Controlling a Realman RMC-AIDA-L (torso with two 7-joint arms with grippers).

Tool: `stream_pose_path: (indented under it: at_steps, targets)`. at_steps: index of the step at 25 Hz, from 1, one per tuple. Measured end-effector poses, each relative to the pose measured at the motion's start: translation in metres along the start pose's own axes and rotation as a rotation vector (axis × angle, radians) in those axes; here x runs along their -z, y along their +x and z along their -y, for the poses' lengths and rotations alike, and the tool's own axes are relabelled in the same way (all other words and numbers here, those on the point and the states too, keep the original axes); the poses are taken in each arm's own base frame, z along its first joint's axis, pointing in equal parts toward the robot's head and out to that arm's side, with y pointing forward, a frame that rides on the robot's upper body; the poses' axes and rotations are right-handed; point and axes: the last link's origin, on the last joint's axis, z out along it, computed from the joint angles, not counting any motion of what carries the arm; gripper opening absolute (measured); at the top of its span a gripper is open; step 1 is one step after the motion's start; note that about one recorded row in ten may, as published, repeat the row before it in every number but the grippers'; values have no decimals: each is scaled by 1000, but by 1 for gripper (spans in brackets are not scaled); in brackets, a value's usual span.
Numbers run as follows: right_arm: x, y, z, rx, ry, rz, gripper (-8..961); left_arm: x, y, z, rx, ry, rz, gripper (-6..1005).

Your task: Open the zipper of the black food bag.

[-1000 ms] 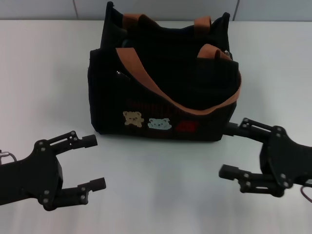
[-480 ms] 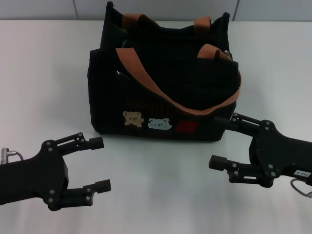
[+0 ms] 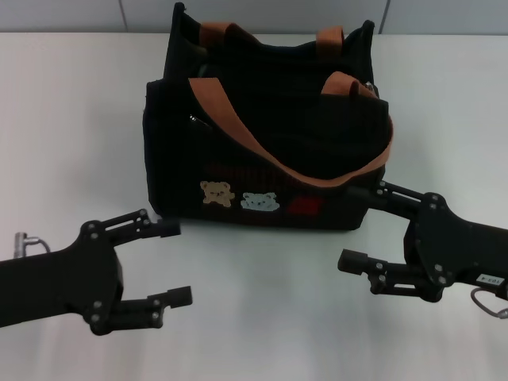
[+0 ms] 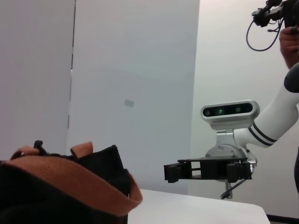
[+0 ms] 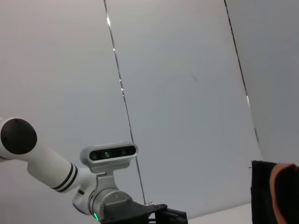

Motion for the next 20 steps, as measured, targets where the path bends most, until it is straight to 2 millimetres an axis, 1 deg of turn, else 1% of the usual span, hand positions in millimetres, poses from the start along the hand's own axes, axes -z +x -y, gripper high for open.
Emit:
stream_pose_path:
  at_steps: [3, 8, 17, 20]
  targets:
    - [-4, -3, 3, 4, -12, 0, 814, -10, 3, 5, 11, -36, 6, 814]
    - [-6, -3, 3, 1, -15, 5, 815, -16, 5, 8, 15, -57, 9, 814]
    - [-6, -6, 1, -3, -36, 19, 814, -19, 8, 8, 25, -71, -1, 815]
    - [-4, -3, 0, -5, -27, 16, 814, -21, 5, 4, 31, -77, -1, 815]
